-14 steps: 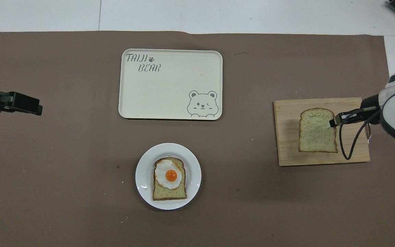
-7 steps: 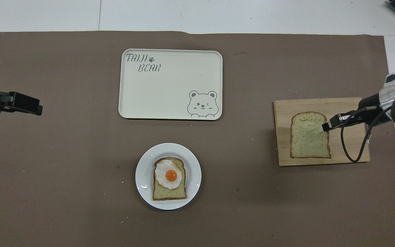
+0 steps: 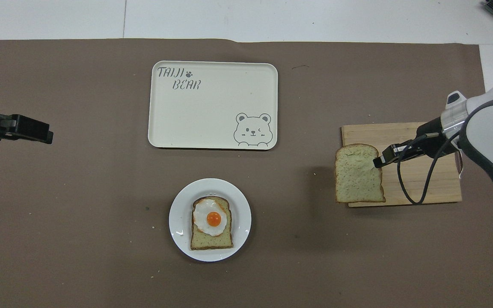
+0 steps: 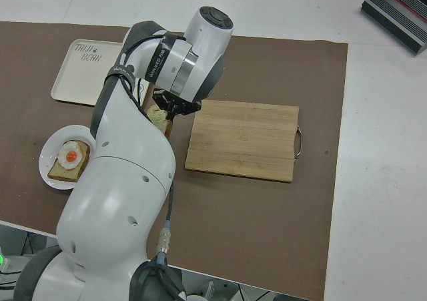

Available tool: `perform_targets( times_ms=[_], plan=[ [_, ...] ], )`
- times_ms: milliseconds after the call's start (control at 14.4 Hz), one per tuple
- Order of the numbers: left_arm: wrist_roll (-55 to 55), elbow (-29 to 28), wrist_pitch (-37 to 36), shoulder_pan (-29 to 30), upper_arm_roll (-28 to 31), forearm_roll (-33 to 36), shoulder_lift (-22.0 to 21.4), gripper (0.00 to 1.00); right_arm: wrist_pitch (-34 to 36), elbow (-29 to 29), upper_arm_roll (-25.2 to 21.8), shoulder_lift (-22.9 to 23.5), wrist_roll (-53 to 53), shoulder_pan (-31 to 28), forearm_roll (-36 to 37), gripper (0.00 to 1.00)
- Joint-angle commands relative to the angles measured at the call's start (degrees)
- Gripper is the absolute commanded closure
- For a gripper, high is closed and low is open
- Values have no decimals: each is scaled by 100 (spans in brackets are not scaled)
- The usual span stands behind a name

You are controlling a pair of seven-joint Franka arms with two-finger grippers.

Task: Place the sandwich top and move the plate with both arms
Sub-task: 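Lift the bread slice with the right gripper toward the white plate, then lay the bread slice on the egg toast with the right gripper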

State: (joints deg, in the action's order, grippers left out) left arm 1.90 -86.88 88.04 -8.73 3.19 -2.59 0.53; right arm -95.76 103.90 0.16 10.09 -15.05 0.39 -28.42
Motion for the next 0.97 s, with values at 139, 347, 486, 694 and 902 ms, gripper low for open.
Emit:
perform_targets(
  times_ms=[139,347,486,694,902],
  plan=[
    [39,4,-42,82,59,-40,-53,0,-197,226,-7,-200,738,697,-453,100],
    [21,-4,-112,73,59,-57,-62,0,-584,402,-7,-323,1125,1181,-629,100],
    [21,4,-86,82,59,-57,-62,0,-759,420,-7,-341,1468,1462,-778,100],
    [21,4,-86,108,59,-48,-62,0,-1093,438,1,-358,1872,1849,-901,100],
    [3,-48,-112,143,59,-66,-97,0,-1436,438,-7,-350,2190,2227,-1121,100]
  ],
)
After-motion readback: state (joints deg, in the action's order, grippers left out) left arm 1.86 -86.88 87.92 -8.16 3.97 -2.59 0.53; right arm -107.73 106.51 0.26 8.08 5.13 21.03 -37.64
